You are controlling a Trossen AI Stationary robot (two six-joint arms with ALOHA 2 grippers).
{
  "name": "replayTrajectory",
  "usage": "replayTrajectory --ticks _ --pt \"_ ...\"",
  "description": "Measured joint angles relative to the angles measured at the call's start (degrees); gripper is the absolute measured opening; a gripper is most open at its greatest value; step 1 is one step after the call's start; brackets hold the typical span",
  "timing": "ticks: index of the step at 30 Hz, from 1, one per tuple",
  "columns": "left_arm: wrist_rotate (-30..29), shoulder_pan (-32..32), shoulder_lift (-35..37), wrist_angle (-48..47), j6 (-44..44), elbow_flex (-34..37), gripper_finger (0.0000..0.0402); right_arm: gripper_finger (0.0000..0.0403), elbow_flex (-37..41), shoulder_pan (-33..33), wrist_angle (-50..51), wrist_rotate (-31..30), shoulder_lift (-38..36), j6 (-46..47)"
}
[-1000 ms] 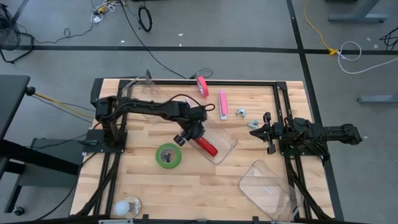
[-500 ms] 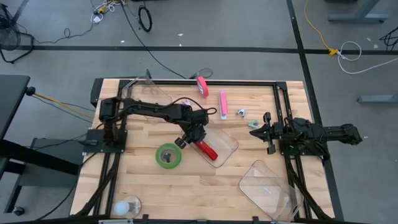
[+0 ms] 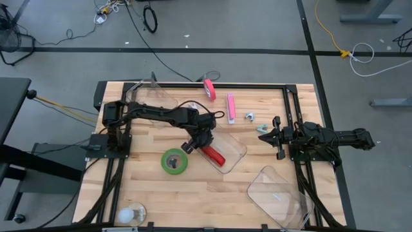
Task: Pick and place Stapler, Stapler remover, tape
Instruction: Put the red stapler into the center transparent bin, then put the green tape into the top transparent bin
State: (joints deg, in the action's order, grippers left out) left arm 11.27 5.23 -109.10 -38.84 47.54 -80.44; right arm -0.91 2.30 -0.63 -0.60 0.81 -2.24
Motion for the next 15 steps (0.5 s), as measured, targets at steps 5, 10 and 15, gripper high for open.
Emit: replayTrajectory --ticks 5,10,15 --pt "-0.9 0.0 0.3 0.6 -0.8 0.0 0.0248 0.0018 0.0 0.0 0.0 0.0 0.0 0.0" --pt "-4.4 -0.5 3.5 0.4 -3.5 0.0 0.0267 0.0018 0.0 0.0 0.0 0.0 0.0 0.0" --pt "-5.7 -1.6 8.7 0.1 -6.1 0.0 0.0268 0.0018 0.0 0.0 0.0 0.0 0.0 0.0"
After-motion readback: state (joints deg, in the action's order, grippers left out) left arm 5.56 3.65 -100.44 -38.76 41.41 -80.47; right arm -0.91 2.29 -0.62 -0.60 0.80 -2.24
